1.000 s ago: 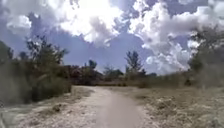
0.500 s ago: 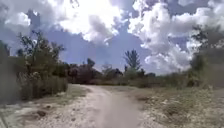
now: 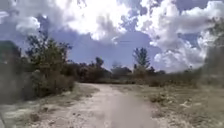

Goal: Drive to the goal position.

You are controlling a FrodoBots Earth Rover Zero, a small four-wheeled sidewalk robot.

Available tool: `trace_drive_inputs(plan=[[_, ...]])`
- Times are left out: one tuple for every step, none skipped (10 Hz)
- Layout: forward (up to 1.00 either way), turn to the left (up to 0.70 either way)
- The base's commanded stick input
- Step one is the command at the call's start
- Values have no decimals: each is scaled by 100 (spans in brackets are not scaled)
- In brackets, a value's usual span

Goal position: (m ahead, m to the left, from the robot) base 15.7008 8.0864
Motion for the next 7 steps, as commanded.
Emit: trace_drive_inputs(plan=[[70, 0], [70, 0], [70, 0], [70, 0], [70, 0], [70, 0], [70, 0]])
